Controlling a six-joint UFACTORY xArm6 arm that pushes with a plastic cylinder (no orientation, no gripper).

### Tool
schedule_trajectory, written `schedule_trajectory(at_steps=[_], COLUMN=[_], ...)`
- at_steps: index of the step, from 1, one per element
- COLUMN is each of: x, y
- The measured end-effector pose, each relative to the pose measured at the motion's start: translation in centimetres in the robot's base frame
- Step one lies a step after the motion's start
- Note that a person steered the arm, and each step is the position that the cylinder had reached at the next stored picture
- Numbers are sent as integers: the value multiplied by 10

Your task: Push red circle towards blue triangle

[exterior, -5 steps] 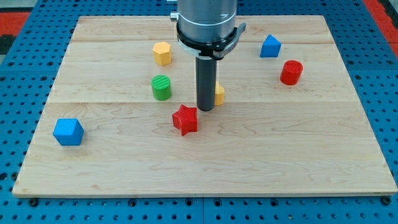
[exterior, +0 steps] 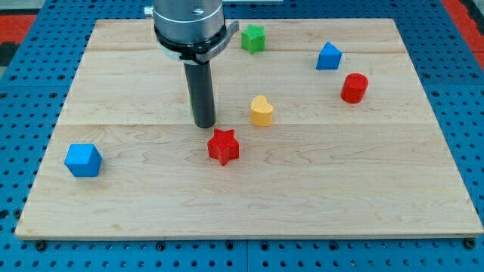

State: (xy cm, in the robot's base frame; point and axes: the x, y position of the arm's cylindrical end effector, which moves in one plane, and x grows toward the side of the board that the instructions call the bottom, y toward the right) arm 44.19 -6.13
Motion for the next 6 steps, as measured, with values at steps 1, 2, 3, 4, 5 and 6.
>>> schedule_trajectory(at_steps=[1,2,3,4,5,6], x=[14,44,56,56,44,1], y=[2,53,96,161,185,259])
